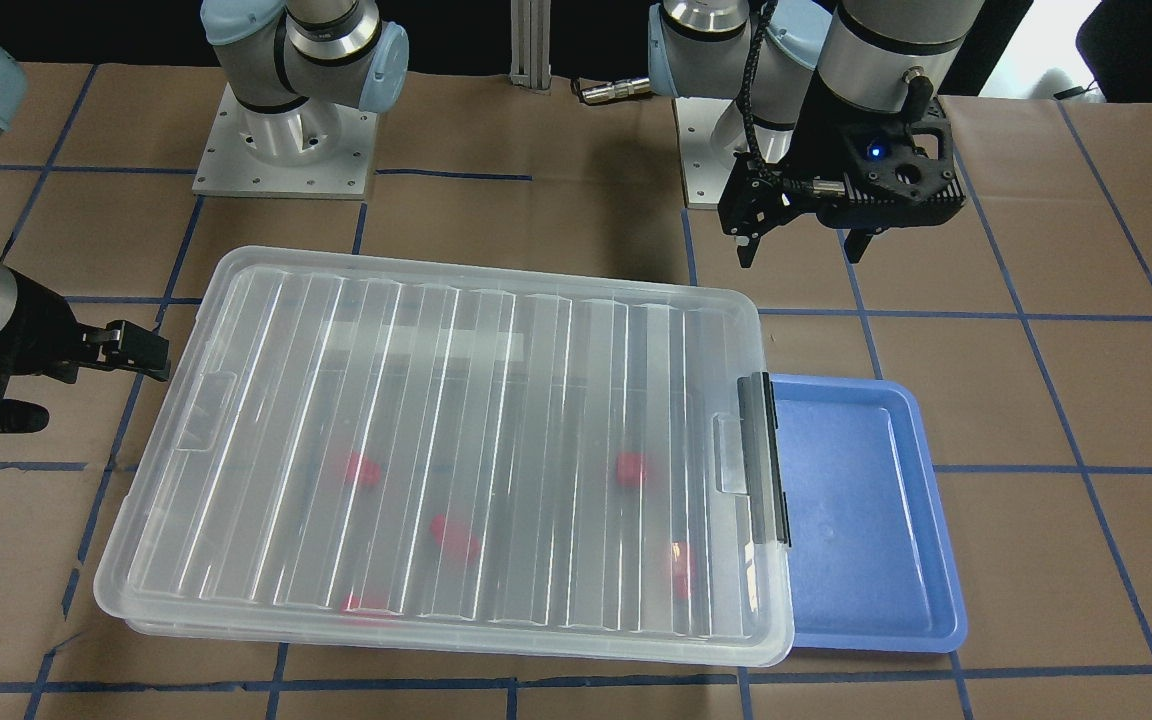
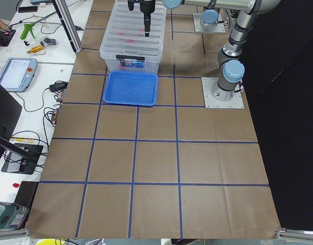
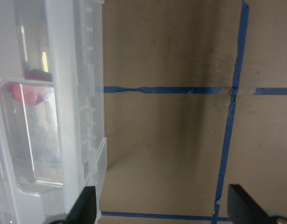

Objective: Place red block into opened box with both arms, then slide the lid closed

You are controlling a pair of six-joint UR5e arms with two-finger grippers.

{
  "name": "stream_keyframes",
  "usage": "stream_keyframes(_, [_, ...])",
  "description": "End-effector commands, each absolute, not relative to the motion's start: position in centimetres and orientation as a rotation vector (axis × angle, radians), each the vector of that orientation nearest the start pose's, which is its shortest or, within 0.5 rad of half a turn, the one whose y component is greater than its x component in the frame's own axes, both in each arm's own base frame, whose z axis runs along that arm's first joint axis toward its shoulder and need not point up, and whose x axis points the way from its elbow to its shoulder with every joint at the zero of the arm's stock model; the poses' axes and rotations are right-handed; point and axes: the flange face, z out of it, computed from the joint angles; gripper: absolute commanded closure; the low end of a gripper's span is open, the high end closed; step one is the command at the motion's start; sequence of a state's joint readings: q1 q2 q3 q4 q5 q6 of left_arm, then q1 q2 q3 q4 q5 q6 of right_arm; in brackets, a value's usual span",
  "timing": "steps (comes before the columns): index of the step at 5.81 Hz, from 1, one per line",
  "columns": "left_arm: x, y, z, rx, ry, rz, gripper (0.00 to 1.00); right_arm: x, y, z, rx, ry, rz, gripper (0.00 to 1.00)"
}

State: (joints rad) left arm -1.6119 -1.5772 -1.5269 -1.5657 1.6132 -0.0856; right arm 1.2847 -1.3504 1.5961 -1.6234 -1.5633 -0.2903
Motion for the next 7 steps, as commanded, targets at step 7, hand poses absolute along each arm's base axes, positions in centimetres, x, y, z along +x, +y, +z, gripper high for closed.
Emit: stream_keyframes(7, [-15.2,-48.9,51.6,-0.053,3.153,-0.084,0.01,12.6,-52.1,51.3,0.345,3.158,0.124,0.0])
